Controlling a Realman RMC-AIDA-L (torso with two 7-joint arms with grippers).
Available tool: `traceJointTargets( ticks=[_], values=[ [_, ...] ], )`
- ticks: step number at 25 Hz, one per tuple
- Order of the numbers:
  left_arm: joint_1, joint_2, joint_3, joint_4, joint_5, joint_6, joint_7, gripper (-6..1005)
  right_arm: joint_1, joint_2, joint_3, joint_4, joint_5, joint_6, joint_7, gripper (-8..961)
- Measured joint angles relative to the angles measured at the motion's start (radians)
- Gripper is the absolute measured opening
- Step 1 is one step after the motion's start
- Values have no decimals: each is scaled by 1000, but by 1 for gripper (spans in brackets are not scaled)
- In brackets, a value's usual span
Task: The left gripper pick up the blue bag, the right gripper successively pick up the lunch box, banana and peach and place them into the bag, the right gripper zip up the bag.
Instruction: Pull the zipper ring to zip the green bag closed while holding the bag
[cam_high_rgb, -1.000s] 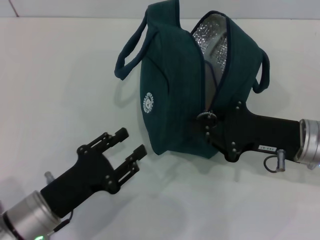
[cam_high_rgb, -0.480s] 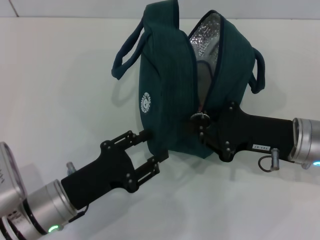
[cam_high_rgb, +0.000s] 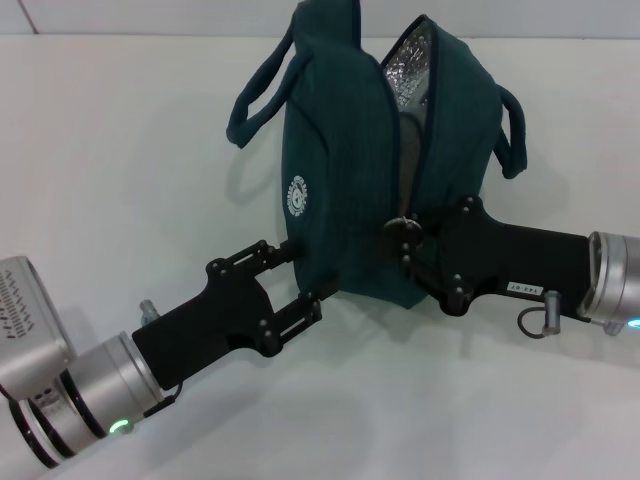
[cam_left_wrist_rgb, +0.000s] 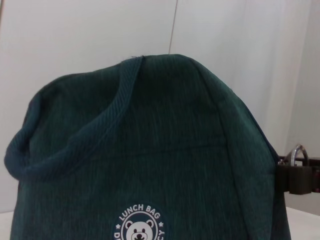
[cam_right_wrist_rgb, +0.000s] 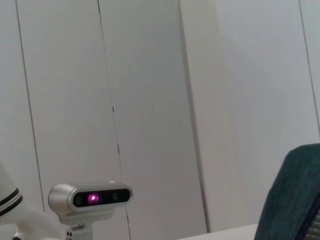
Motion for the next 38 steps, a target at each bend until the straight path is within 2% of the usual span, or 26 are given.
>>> traceJointTargets(
  ticks=[7, 12, 29, 32, 33, 38],
  values=[
    [-1, 0, 0, 7, -7, -1, 14, 545, -11, 0, 3, 10, 0, -5, 0, 29],
    [-3, 0, 6, 7, 0, -1, 34, 330, -15, -2, 6, 16, 0, -8, 0, 29],
    [-3, 0, 4, 8, 13, 0, 85, 146, -50, -14, 7, 17, -6, -25, 20, 30],
    [-3, 0, 4, 10, 11, 0, 87, 122, -45, -22, 8, 17, -10, -24, 90, 30],
    [-3, 0, 3, 9, 11, -1, 86, 114, -40, -34, 8, 14, -10, -28, 159, 30],
    [-5, 0, 3, 9, 10, -11, 88, 89, -33, -63, 4, 3, -18, -38, 256, 31]
  ],
)
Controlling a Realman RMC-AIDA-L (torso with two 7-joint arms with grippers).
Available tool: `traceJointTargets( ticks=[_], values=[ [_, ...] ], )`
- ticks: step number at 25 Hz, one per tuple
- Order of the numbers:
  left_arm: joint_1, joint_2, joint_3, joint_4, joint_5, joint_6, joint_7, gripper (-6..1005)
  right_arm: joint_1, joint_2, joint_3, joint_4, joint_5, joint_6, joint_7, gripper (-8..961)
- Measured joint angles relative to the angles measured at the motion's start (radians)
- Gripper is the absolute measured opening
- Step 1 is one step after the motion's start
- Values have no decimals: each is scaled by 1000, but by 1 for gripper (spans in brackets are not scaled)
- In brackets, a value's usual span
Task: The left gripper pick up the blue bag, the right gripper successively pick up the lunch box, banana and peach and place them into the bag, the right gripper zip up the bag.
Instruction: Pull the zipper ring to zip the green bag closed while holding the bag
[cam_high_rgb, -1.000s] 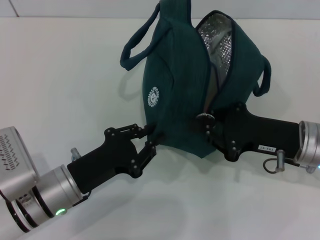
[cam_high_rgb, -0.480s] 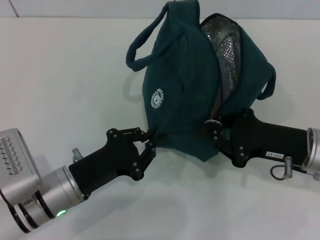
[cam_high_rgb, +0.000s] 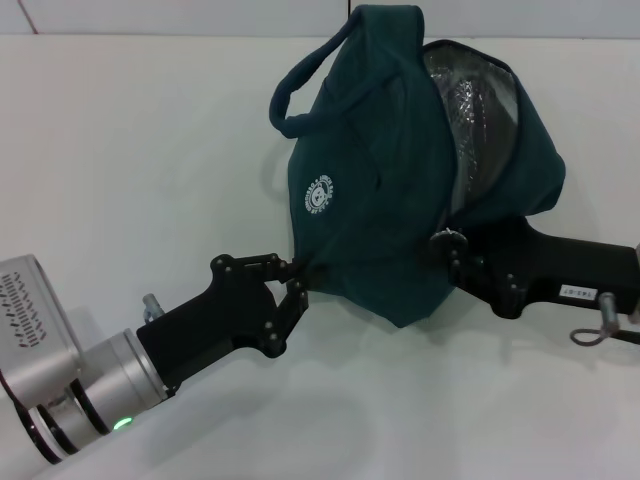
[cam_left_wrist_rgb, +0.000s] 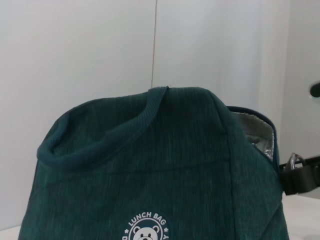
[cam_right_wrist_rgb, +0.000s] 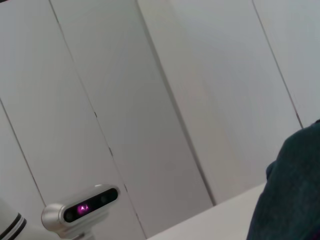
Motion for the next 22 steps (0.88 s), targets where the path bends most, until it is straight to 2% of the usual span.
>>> traceJointTargets(
  ticks=[2, 5, 13, 22],
  values=[
    [-1, 0, 0, 0, -1, -3, 0, 88, 8, -17, 0, 0, -13, -12, 39, 31],
    [-1, 1, -1, -1, -5, -6, 0, 87, 10, -31, 4, -1, -22, -38, 59, 31],
    [-1, 0, -1, 0, -5, -7, 0, 82, 5, -36, 57, -1, -31, -60, 54, 28],
    [-1, 0, 3, 10, 1, -9, 0, 77, -1, -30, 97, -19, -33, -49, 12, 30]
  ],
)
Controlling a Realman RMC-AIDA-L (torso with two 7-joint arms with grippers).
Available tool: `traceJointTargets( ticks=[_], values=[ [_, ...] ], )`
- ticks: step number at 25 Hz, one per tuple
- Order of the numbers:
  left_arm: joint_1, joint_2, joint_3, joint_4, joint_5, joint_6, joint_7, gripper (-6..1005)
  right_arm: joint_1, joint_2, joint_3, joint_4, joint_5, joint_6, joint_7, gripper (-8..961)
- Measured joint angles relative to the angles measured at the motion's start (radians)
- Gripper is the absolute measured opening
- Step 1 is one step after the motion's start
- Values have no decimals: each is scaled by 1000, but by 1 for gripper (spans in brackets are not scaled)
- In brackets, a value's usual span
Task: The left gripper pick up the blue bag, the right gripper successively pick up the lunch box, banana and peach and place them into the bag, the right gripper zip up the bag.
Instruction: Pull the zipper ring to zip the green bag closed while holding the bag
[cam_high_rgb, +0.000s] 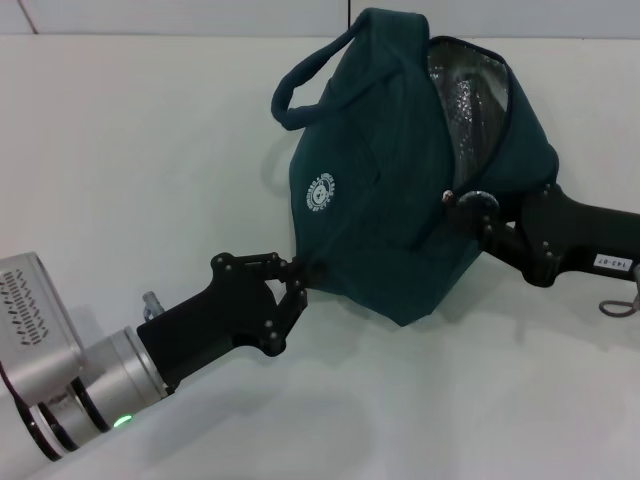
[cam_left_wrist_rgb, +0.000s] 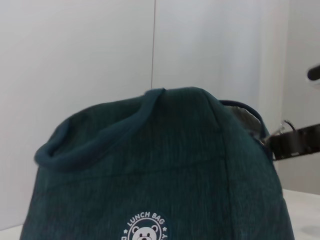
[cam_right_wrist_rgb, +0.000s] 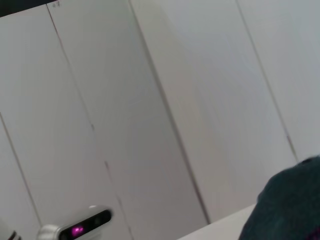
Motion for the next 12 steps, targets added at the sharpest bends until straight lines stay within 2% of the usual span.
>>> traceJointTargets(
  ticks=[6, 12],
  values=[
    [-1, 0, 2, 1, 2, -10, 0, 73, -10, 30, 69, -6, 0, 5, -78, 30],
    [-3, 0, 3, 2, 4, -9, 0, 83, -18, 49, 134, -4, 0, 7, -116, 30]
  ],
)
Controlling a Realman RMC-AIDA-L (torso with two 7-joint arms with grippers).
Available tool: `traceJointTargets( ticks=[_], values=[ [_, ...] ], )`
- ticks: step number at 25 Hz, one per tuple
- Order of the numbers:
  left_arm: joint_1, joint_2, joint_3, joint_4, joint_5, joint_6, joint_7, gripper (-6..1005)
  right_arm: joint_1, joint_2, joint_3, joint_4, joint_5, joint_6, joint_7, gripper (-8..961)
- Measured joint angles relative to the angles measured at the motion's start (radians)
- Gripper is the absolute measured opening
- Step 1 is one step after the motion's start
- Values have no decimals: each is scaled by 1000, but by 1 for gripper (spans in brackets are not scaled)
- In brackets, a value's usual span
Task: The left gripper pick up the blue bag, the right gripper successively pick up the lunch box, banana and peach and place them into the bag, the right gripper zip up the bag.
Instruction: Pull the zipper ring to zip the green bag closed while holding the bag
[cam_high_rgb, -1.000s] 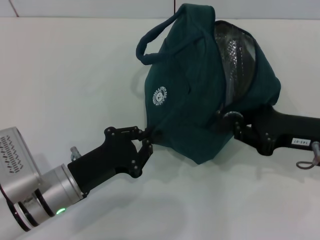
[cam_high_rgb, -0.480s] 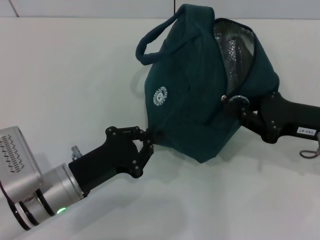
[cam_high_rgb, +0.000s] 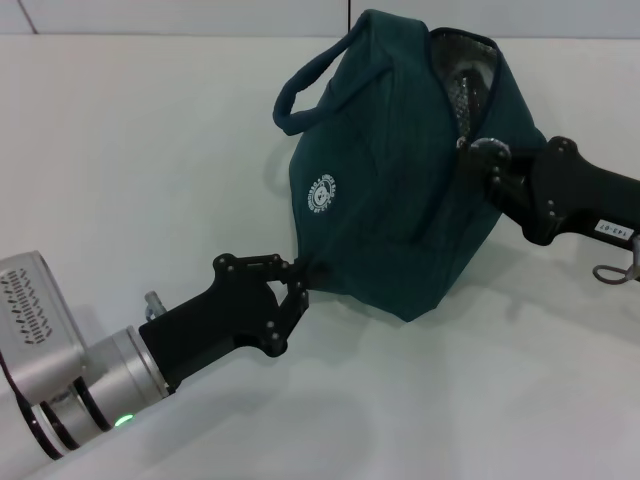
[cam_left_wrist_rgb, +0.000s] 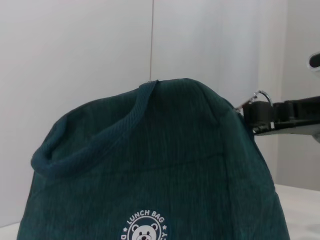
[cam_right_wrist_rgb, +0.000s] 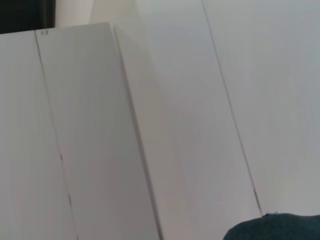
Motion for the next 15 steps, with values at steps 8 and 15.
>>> traceJointTargets(
  ticks=[8, 15],
  values=[
    [0, 0, -6, 1, -12, 89, 0, 99, -17, 19, 11, -4, 0, -5, -59, 30],
    [-6, 0, -6, -5, -7, 175, -9, 168, -20, 24, 10, 1, 0, -6, -75, 30]
  ],
)
